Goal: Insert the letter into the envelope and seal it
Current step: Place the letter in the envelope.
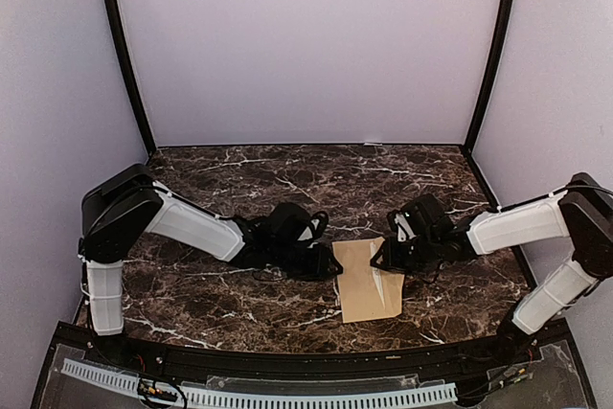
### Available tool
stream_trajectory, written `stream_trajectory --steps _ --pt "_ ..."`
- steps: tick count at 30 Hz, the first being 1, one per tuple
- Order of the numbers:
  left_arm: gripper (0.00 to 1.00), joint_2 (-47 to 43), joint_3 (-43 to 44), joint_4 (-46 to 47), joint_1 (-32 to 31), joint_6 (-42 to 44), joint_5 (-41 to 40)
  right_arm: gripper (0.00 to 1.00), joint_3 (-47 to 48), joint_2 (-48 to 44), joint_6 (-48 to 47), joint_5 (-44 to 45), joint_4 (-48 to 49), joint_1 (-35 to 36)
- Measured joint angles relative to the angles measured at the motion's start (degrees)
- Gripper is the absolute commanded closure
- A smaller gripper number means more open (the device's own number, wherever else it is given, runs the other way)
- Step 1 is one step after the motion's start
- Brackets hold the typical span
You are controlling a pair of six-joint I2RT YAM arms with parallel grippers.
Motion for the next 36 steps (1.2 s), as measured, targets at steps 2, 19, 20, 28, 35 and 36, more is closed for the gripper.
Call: stream_trajectory --steps 2,19,20,28,35,36 --pt "0.69 0.5 0.6 -0.2 0.1 0.3 0.0 0.73 0.5 0.8 -0.1 0.1 -0.1 0.0" --pt "0.86 3.1 2.8 0.2 0.8 1.3 1.7 0.84 1.8 4.1 -1.0 -1.0 1.4 -0.4" --pt "0.86 3.2 2.8 0.2 0.9 1.3 1.9 0.84 1.8 4.2 -1.0 -1.1 1.4 -0.5" --pt "0.87 3.4 3.0 0.2 1.1 1.3 2.6 0.84 1.8 4.3 -1.1 -1.3 1.5 -0.6" --pt "0.74 3.0 4.0 -1.8 1.1 3.2 0.9 0.76 1.9 2.8 -1.3 -2.0 0.4 -0.6" --pt "0.67 2.6 4.1 -2.4 1.1 3.9 0.1 0.73 2.0 1.9 -1.5 -2.3 -0.3 -0.5"
